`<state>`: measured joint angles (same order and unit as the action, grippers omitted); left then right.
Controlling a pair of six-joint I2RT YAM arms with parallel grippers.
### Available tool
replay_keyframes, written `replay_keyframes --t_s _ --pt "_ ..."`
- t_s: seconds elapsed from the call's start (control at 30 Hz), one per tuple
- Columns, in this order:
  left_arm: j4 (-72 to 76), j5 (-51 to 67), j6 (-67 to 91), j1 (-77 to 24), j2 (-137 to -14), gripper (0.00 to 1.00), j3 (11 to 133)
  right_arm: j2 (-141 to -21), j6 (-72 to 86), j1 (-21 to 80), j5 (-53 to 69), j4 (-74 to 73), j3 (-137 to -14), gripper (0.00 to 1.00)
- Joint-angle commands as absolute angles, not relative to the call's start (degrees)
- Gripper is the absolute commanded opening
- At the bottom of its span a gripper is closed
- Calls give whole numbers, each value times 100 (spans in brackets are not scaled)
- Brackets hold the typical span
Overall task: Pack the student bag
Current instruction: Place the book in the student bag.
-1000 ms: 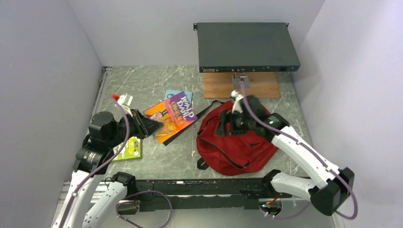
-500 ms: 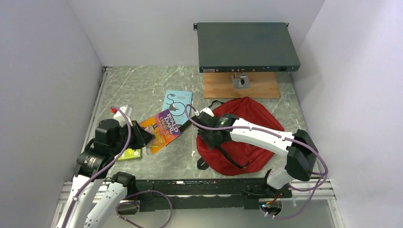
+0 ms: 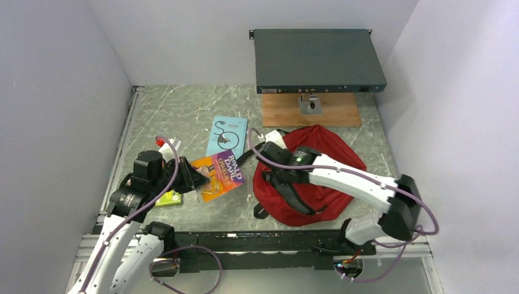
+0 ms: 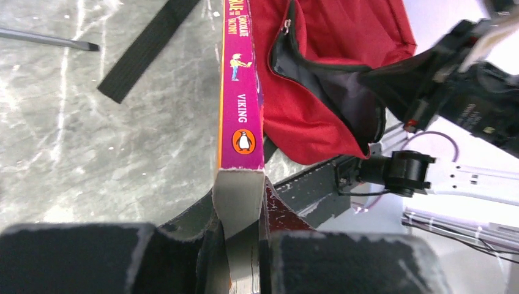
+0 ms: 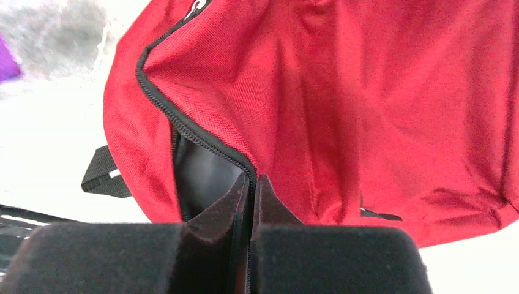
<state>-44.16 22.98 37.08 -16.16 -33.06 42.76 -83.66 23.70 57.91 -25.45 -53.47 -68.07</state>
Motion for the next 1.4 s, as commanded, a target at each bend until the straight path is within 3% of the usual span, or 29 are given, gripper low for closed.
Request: replay_keyframes --t_s 0.0,0.33,0.47,0.63,0.83,0.97,1.37 --pt "-3359 3068 4168 -1658 -3315 0 4205 -7151 2754 5766 -3488 -5070 -7028 0" --pt "-1452 3573 5748 -2386 -3679 0 3650 -5210 2839 5757 -3345 -3370 -6206 0" --pt "-1080 3331 6191 -2814 -3795 0 3934 -5281 3013 5748 -3702 -3543 -6253 0" --pt "-2833 1845 5660 -3189 -3599 0 4992 -5422 3162 5748 -4059 -3479 -6294 0" --pt "-2116 2914 6242 -3408 -4018 0 4846 -5562 3464 5748 -4191 -3216 -6301 0" --pt "-2262 2311 6184 -4037 -4334 0 4921 -5516 3543 5739 -4178 -2880 -6254 0" --pt "677 1067 8157 -5336 -5433 0 3662 -5463 3696 5735 -3775 -2652 -6336 0"
